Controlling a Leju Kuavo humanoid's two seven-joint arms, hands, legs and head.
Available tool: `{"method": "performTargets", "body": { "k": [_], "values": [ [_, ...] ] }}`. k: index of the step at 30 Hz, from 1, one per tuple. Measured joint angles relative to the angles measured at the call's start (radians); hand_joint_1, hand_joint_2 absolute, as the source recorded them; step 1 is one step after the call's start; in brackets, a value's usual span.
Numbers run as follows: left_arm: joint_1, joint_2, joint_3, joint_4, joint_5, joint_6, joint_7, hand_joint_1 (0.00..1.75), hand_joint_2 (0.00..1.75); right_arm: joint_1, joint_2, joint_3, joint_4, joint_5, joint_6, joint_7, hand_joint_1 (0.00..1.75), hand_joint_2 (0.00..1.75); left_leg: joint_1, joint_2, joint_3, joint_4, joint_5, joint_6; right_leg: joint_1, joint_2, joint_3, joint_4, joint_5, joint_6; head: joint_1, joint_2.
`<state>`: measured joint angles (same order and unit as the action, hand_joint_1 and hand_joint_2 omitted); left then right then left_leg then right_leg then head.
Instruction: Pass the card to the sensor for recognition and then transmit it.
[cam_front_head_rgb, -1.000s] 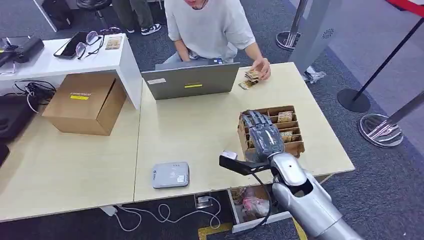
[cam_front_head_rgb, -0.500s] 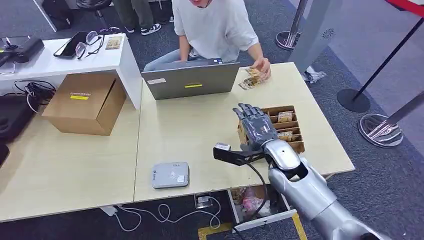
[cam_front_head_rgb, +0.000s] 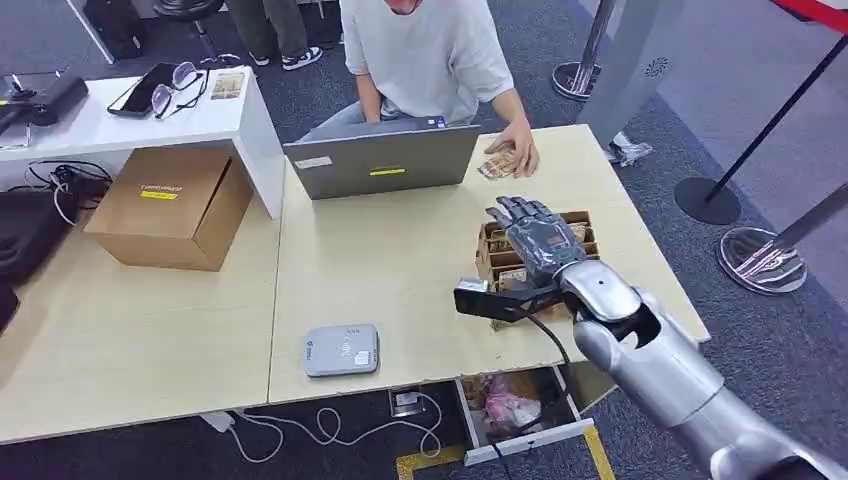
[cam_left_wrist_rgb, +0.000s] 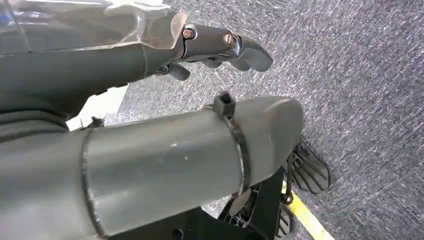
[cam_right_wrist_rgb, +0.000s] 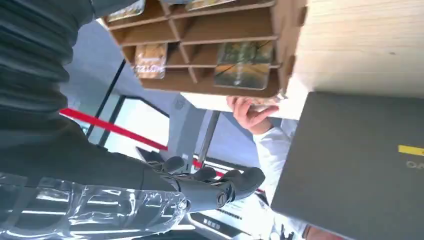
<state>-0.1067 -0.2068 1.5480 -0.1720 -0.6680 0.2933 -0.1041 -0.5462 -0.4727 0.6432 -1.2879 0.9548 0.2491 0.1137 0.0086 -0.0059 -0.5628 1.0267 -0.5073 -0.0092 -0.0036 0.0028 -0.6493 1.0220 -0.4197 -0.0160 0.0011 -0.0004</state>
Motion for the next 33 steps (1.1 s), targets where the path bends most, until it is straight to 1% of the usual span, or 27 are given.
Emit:
{"method": "performTargets", "body": {
  "k": [3, 6, 11, 22, 25, 30, 33],
  "values": [
    [0.001, 0.001, 0.000, 0.000, 0.002, -0.005, 0.000, 0.00, 0.00, 0.001, -0.054, 0.000, -0.033, -0.016, 0.006, 0.000, 0.00, 1.75, 0.000, 0.000, 0.000, 0.000, 0.000, 0.000, 0.000, 0.000, 0.000, 0.000, 0.000, 0.000, 0.000, 0.000],
    [0.000, 0.002, 0.000, 0.000, 0.005, -0.010, 0.001, 0.00, 0.00, 0.013, -0.095, 0.000, -0.056, -0.033, 0.011, 0.001, 0.00, 1.75, 0.000, 0.000, 0.000, 0.000, 0.000, 0.001, 0.000, 0.000, 0.000, 0.000, 0.000, 0.000, 0.000, 0.000],
    [-0.001, 0.005, 0.000, 0.000, 0.009, -0.010, 0.013, 0.00, 0.00, 0.036, -0.135, 0.008, -0.067, -0.057, 0.025, -0.004, 0.00, 1.75, 0.000, 0.000, 0.000, 0.000, 0.000, 0.001, 0.000, 0.000, 0.000, 0.000, 0.000, 0.000, 0.000, 0.000],
    [-0.001, 0.018, 0.000, 0.005, 0.001, 0.000, 0.018, 0.00, 0.00, 0.019, -0.159, 0.069, -0.046, -0.125, 0.050, -0.038, 0.00, 1.75, 0.000, 0.000, 0.000, 0.000, 0.000, 0.001, 0.000, 0.000, 0.000, 0.000, 0.000, 0.000, 0.000, 0.000],
    [-0.001, 0.019, 0.000, 0.010, 0.000, 0.007, 0.021, 0.00, 0.00, -0.002, -0.161, 0.087, -0.040, -0.148, 0.060, -0.049, 0.00, 1.75, 0.000, 0.000, 0.000, 0.000, 0.000, 0.001, 0.000, 0.000, 0.000, 0.000, 0.000, 0.000, 0.000, 0.000],
    [-0.002, 0.026, 0.000, 0.018, -0.009, 0.005, 0.022, 0.00, 0.00, -0.069, -0.160, 0.137, -0.018, -0.183, 0.099, -0.063, 0.00, 1.75, 0.000, 0.000, 0.000, 0.000, 0.000, 0.001, 0.000, 0.000, 0.000, 0.000, 0.000, 0.000, 0.000, 0.000],
    [-0.002, 0.028, 0.000, 0.021, -0.011, 0.002, 0.021, 0.00, 0.00, -0.097, -0.160, 0.159, -0.002, -0.196, 0.105, -0.064, 0.00, 1.75, 0.000, 0.000, 0.000, 0.000, 0.000, 0.001, 0.000, 0.000, 0.000, 0.000, 0.000, 0.000, 0.000, 0.000]
  ]
}}
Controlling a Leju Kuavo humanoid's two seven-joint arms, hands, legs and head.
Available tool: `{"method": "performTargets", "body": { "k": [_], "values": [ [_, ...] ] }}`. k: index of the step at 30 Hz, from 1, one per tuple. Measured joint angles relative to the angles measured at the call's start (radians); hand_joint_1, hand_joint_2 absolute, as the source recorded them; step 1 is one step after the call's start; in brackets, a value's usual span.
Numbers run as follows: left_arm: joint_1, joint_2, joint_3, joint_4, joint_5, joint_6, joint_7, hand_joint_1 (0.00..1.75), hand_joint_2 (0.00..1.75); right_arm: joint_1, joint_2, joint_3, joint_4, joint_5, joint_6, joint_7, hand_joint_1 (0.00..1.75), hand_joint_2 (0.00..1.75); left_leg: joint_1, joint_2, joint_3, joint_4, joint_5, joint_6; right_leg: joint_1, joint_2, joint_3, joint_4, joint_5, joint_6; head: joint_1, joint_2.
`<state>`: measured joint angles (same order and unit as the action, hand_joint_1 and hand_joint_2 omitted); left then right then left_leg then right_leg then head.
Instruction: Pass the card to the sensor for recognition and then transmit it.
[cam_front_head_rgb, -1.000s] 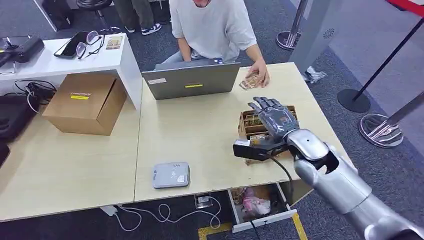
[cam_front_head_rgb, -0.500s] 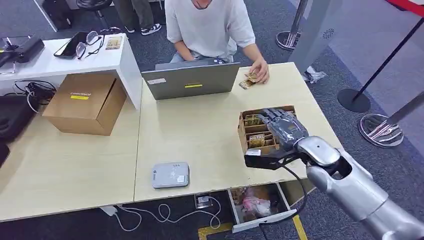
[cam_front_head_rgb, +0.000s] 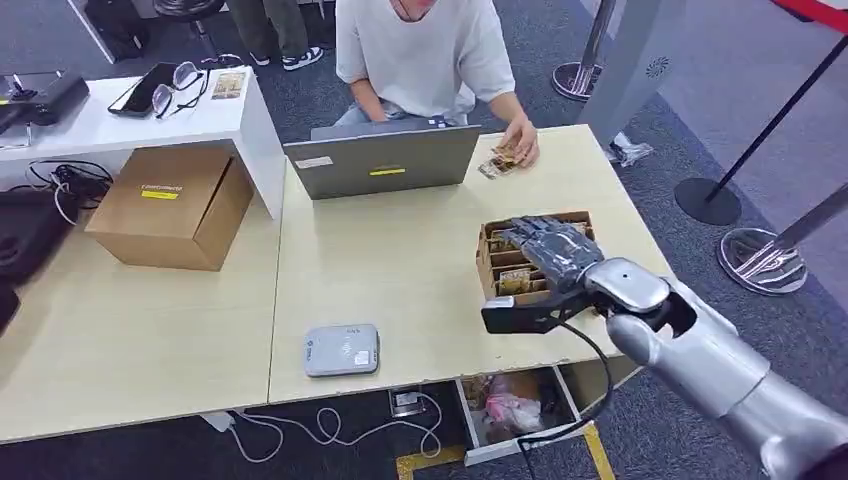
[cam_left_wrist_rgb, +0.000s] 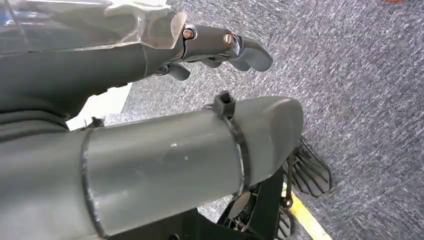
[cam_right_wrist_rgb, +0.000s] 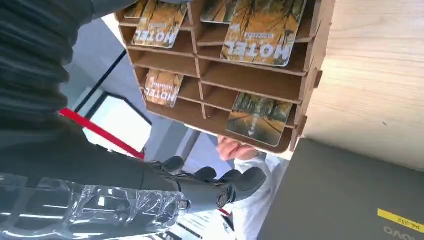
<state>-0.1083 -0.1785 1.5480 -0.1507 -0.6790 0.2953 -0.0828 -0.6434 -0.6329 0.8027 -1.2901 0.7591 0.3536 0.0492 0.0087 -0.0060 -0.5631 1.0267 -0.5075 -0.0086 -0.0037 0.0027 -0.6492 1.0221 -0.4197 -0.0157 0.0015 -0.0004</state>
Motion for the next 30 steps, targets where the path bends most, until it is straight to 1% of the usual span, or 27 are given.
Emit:
{"method": "performTargets", "body": {
  "k": [5, 6, 8, 12, 15, 17, 20, 21, 23, 27, 30],
  "values": [
    [0.000, 0.002, 0.000, 0.002, -0.002, -0.002, -0.002, 0.00, 0.00, -0.021, 0.000, 0.036, 0.024, -0.014, -0.006, 0.004, 0.00, 1.75, 0.000, 0.000, 0.000, 0.000, 0.000, 0.000, 0.000, 0.000, 0.000, 0.000, 0.000, 0.000, 0.000, 0.000],
    [0.000, 0.003, 0.000, 0.002, -0.002, -0.002, -0.002, 0.00, 0.00, -0.023, 0.000, 0.041, 0.028, -0.016, -0.008, 0.007, 0.07, 1.75, 0.000, 0.000, 0.000, 0.000, 0.000, 0.000, 0.000, 0.000, 0.000, 0.000, 0.000, 0.000, 0.000, 0.000],
    [0.000, 0.005, 0.000, 0.005, -0.003, 0.000, -0.002, 0.00, 0.00, -0.029, 0.000, 0.054, 0.035, -0.021, -0.012, 0.011, 0.09, 1.75, 0.000, 0.000, 0.000, 0.000, 0.000, 0.000, 0.000, 0.000, 0.000, 0.000, 0.000, 0.000, 0.000, 0.000],
    [-0.001, 0.006, 0.000, 0.008, -0.003, 0.002, 0.005, 0.00, 0.00, -0.040, 0.000, 0.075, 0.047, -0.022, -0.016, 0.013, 0.05, 1.75, 0.000, 0.000, 0.000, 0.000, 0.000, 0.000, 0.000, 0.000, 0.000, 0.000, 0.000, 0.000, 0.000, 0.000],
    [-0.001, 0.008, 0.000, 0.010, -0.003, 0.003, 0.010, 0.00, 0.00, -0.048, 0.000, 0.089, 0.056, -0.024, -0.018, 0.014, 0.10, 1.75, 0.000, 0.000, 0.000, 0.000, 0.000, 0.000, 0.000, 0.000, 0.000, 0.000, 0.000, 0.000, 0.000, 0.000],
    [-0.001, 0.008, 0.000, 0.010, -0.003, 0.004, 0.010, 0.00, 0.00, -0.051, 0.000, 0.094, 0.060, -0.026, -0.018, 0.015, 0.10, 1.75, 0.000, 0.000, 0.000, 0.000, 0.000, 0.000, 0.000, 0.000, 0.000, 0.000, 0.000, 0.000, 0.000, 0.000],
    [-0.001, 0.009, 0.000, 0.010, -0.003, 0.004, 0.010, 0.00, 0.00, -0.059, 0.000, 0.106, 0.067, -0.030, -0.018, 0.016, 0.17, 1.75, 0.000, 0.000, 0.000, 0.000, 0.000, 0.000, 0.000, 0.000, 0.000, 0.000, 0.000, 0.000, 0.000, 0.000],
    [-0.002, 0.009, 0.000, 0.010, -0.004, 0.004, 0.010, 0.00, 0.00, -0.060, 0.000, 0.110, 0.069, -0.030, -0.018, 0.016, 0.30, 1.75, 0.000, 0.000, 0.000, 0.000, 0.000, 0.000, 0.000, 0.000, 0.000, 0.000, 0.000, 0.000, 0.000, 0.000],
    [-0.002, 0.009, 0.000, 0.010, -0.006, 0.003, 0.010, 0.00, 0.00, -0.062, 0.000, 0.112, 0.072, -0.030, -0.018, 0.016, 0.30, 1.75, 0.000, 0.000, 0.000, 0.000, 0.000, 0.000, 0.000, 0.000, 0.000, 0.000, 0.000, 0.000, 0.000, 0.000],
    [-0.004, 0.010, 0.000, 0.010, -0.007, 0.003, 0.010, 0.00, 0.00, -0.068, 0.000, 0.119, 0.079, -0.033, -0.018, 0.016, 0.21, 1.75, 0.000, 0.000, 0.000, 0.000, 0.000, 0.000, 0.000, 0.000, 0.000, 0.000, 0.000, 0.000, 0.000, 0.000],
    [-0.004, 0.010, 0.000, 0.013, -0.009, 0.003, 0.010, 0.00, 0.00, -0.072, 0.000, 0.127, 0.084, -0.035, -0.020, 0.015, 0.19, 1.75, 0.000, 0.000, 0.000, 0.000, 0.000, 0.000, 0.000, 0.000, 0.000, 0.000, 0.000, 0.000, 0.000, 0.000]
  ]
}}
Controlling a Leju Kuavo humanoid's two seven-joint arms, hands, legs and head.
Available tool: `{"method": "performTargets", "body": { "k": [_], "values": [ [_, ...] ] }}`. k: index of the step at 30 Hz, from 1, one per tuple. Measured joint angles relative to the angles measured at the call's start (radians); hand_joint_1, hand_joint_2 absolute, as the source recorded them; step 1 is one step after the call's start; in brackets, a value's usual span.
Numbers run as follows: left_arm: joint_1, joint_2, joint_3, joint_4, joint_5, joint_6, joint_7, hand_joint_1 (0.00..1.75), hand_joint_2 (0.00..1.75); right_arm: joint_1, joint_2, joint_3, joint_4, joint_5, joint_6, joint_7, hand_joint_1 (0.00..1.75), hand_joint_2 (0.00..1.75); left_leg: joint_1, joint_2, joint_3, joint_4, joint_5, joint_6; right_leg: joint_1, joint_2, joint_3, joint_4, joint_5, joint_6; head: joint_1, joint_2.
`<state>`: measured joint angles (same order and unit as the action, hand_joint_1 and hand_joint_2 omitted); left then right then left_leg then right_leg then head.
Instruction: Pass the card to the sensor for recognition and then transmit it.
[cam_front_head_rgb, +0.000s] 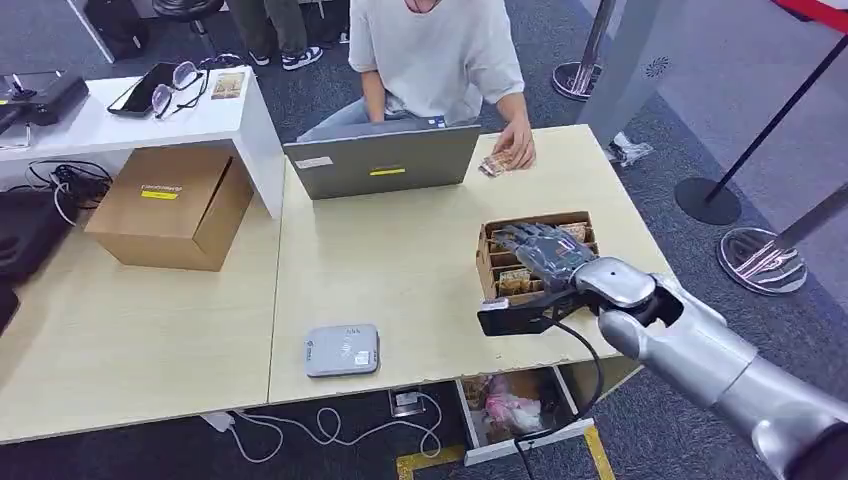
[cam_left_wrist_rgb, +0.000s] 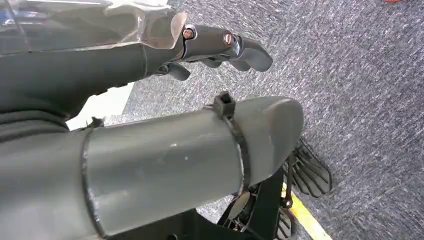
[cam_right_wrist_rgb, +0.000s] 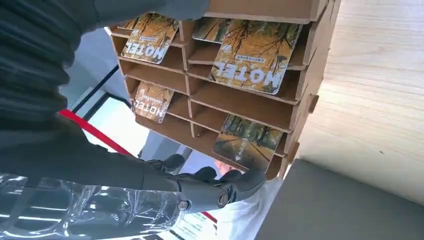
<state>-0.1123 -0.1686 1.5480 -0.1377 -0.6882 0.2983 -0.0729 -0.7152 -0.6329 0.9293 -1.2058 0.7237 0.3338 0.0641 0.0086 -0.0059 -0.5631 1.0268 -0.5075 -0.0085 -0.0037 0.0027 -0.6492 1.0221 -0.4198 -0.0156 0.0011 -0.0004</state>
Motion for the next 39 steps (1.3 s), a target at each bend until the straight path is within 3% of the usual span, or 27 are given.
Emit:
{"method": "performTargets", "body": {
  "k": [11, 14, 15, 16, 17, 18, 19, 24, 30, 34, 39],
  "values": [
    [0.000, 0.001, 0.000, 0.002, -0.001, -0.003, 0.000, 0.00, 0.00, 0.001, 0.000, 0.013, 0.010, -0.001, -0.008, -0.001, 0.28, 1.75, 0.000, 0.000, 0.000, 0.000, 0.000, 0.000, 0.000, 0.000, 0.000, 0.000, 0.000, 0.000, 0.000, 0.000],
    [-0.001, 0.001, 0.000, 0.002, -0.001, -0.003, 0.000, 0.00, 0.00, 0.001, 0.002, 0.015, 0.011, -0.001, -0.008, -0.001, 0.47, 1.75, 0.000, 0.000, 0.000, 0.000, 0.000, 0.000, 0.000, 0.000, 0.000, 0.000, 0.000, 0.000, 0.000, 0.000],
    [-0.001, 0.001, 0.000, 0.002, -0.001, -0.003, 0.000, 0.00, 0.00, 0.001, 0.003, 0.015, 0.013, -0.001, -0.008, -0.001, 0.77, 1.75, 0.000, 0.000, 0.000, 0.000, 0.000, 0.000, 0.000, 0.000, 0.000, 0.000, 0.000, 0.000, 0.000, 0.000],
    [-0.002, 0.001, 0.000, 0.002, -0.001, -0.003, 0.001, 0.00, 0.00, 0.001, 0.004, 0.016, 0.015, 0.000, -0.008, -0.001, 0.59, 1.75, 0.000, 0.000, 0.000, 0.000, 0.000, 0.000, 0.000, 0.000, 0.000, 0.000, 0.000, 0.000, 0.000, 0.000],
    [-0.002, 0.001, 0.000, 0.002, -0.002, -0.003, 0.002, 0.00, 0.00, 0.001, 0.005, 0.016, 0.017, 0.000, -0.008, -0.001, 0.59, 1.75, 0.000, 0.000, 0.000, 0.000, 0.000, 0.000, 0.000, 0.000, 0.000, 0.000, 0.000, 0.000, 0.000, 0.000],
    [-0.002, 0.001, 0.000, 0.002, -0.003, -0.003, 0.003, 0.00, 0.00, 0.001, 0.007, 0.016, 0.019, 0.000, -0.009, -0.001, 0.26, 1.75, 0.000, 0.000, 0.000, 0.000, 0.000, 0.000, 0.000, 0.000, 0.000, 0.000, 0.000, 0.000, 0.000, 0.000],
    [-0.002, 0.001, 0.000, 0.002, -0.003, -0.003, 0.005, 0.00, 0.00, 0.001, 0.009, 0.016, 0.022, 0.002, -0.010, -0.001, 0.23, 1.75, 0.000, 0.000, 0.000, 0.000, 0.000, 0.000, 0.000, 0.000, 0.000, 0.000, 0.000, 0.000, 0.000, 0.000],
    [-0.003, 0.001, 0.000, 0.003, -0.005, -0.002, 0.007, 0.00, 0.00, 0.000, 0.020, 0.019, 0.035, 0.006, -0.011, -0.003, 0.30, 1.75, 0.000, 0.000, 0.000, 0.000, 0.000, 0.000, 0.000, 0.000, 0.000, 0.000, 0.000, 0.000, 0.000, 0.000],
    [-0.006, 0.001, 0.000, 0.003, -0.006, 0.000, 0.008, 0.00, 0.00, -0.002, 0.037, 0.030, 0.057, 0.012, -0.015, -0.011, 0.24, 1.75, 0.000, 0.000, 0.000, 0.000, 0.000, 0.000, 0.000, 0.000, 0.000, 0.000, 0.000, 0.000, 0.000, 0.000],
    [-0.009, 0.001, 0.000, 0.003, -0.006, 0.001, 0.008, 0.00, 0.00, -0.008, 0.050, 0.037, 0.075, 0.015, -0.021, -0.019, 0.38, 1.75, 0.000, 0.000, 0.000, 0.000, 0.000, 0.000, 0.000, 0.000, 0.000, 0.000, 0.000, 0.000, 0.000, 0.000],
    [-0.012, 0.001, 0.000, 0.003, -0.008, 0.003, 0.008, 0.00, 0.00, -0.018, 0.063, 0.043, 0.099, 0.015, -0.026, -0.027, 0.44, 1.75, 0.000, 0.000, 0.000, 0.000, 0.000, 0.000, 0.000, 0.000, 0.000, 0.000, 0.000, 0.000, 0.000, 0.000]
  ]
}}
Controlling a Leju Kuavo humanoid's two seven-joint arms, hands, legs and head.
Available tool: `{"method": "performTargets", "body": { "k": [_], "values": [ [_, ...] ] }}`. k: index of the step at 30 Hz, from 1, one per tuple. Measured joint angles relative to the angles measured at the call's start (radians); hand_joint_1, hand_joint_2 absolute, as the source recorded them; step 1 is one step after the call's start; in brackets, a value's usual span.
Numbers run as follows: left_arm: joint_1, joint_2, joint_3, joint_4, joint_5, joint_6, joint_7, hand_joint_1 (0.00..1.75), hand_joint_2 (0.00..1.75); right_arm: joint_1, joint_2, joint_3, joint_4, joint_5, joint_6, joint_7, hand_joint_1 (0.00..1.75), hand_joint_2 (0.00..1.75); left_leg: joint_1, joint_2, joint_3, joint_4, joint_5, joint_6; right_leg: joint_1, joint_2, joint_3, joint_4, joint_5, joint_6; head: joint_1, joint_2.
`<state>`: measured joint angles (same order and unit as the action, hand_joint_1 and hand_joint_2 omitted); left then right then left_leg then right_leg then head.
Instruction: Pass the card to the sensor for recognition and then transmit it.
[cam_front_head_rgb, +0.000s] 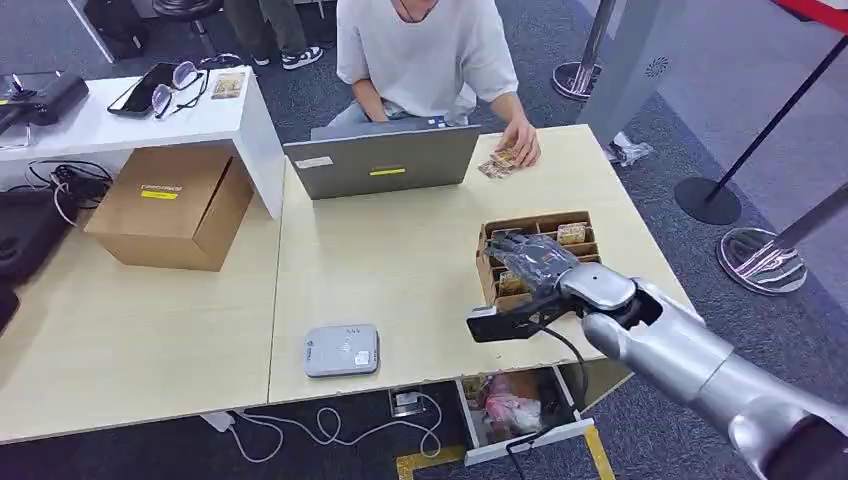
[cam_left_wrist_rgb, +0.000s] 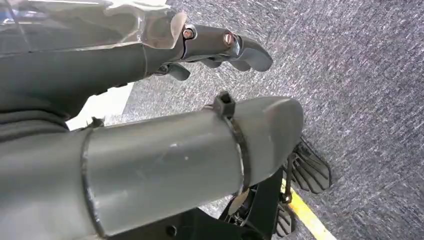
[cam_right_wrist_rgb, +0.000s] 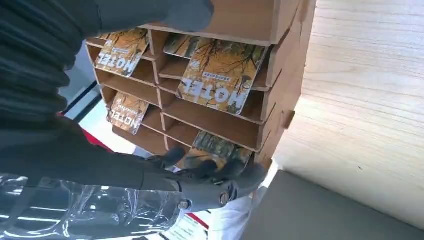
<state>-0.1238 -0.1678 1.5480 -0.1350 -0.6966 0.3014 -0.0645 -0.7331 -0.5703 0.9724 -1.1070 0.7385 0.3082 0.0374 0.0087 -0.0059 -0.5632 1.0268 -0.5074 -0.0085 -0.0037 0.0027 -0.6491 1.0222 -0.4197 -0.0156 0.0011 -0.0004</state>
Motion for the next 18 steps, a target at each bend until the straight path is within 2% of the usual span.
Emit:
{"method": "performTargets", "body": {
  "k": [5, 13, 14, 18],
  "values": [
    [-0.001, 0.000, 0.000, 0.000, -0.002, 0.002, 0.000, 0.00, 0.00, -0.008, 0.008, 0.012, 0.025, -0.002, -0.008, -0.004, 0.66, 1.75, 0.000, 0.000, 0.000, 0.000, 0.000, 0.000, 0.000, 0.000, 0.000, 0.000, 0.000, 0.000, 0.000, 0.000],
    [-0.001, 0.000, 0.000, 0.000, -0.002, 0.003, 0.000, 0.00, 0.00, -0.033, 0.019, 0.019, 0.060, -0.006, -0.019, -0.009, 0.66, 1.75, 0.000, 0.000, 0.000, 0.000, 0.000, 0.000, 0.000, 0.000, 0.000, 0.000, 0.000, 0.000, 0.000, 0.000],
    [-0.001, 0.000, 0.000, 0.000, -0.002, 0.003, -0.001, 0.00, 0.00, -0.035, 0.021, 0.019, 0.063, -0.006, -0.021, -0.009, 0.77, 1.75, 0.000, 0.000, 0.000, 0.000, 0.000, 0.000, 0.000, 0.000, 0.000, 0.000, 0.000, 0.000, 0.000, 0.000],
    [-0.001, 0.000, 0.000, 0.001, -0.003, 0.003, -0.002, 0.00, 0.00, -0.044, 0.024, 0.021, 0.079, -0.009, -0.024, -0.009, 0.80, 1.75, 0.000, -0.001, 0.001, 0.000, 0.000, 0.000, 0.000, 0.000, 0.001, 0.000, 0.000, 0.000, 0.000, 0.000]
  ]
}}
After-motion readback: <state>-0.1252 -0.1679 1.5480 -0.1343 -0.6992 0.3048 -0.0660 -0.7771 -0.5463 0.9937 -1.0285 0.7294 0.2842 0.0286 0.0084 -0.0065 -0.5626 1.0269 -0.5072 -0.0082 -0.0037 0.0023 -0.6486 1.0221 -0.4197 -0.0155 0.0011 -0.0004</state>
